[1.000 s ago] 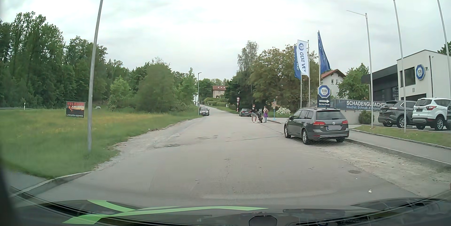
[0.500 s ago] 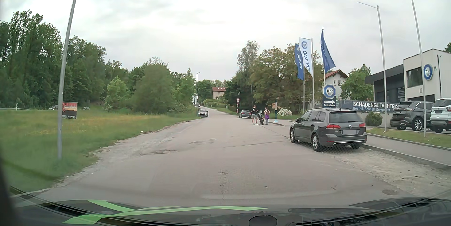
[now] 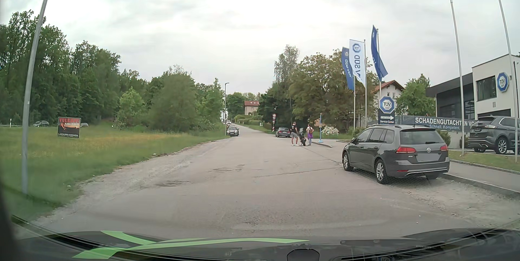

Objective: Follow the waypoints while adhering to traffic rules and regulations

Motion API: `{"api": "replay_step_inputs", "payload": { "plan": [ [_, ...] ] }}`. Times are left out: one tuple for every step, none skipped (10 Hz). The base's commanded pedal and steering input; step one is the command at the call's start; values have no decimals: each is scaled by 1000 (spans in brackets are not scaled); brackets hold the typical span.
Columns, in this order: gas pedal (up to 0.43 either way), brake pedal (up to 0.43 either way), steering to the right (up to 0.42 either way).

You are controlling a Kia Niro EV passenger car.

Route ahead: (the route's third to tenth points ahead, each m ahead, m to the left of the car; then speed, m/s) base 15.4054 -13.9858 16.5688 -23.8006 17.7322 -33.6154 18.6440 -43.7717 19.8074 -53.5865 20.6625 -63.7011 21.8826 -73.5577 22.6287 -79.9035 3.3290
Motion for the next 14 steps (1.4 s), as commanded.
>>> {"api": "replay_step_inputs", "payload": {
  "plan": [
    [28, 0, 2],
    [28, 0, 1],
    [28, 0, 2],
    [28, 0, 2],
    [28, 0, 1],
    [28, 0, 2],
    [28, 0, 1],
    [28, 0, 1],
    [28, 0, 1],
    [28, 0, 2],
    [28, 0, 1],
    [28, 0, 1],
    [28, 0, 2],
    [28, 0, 3]
  ]
}}
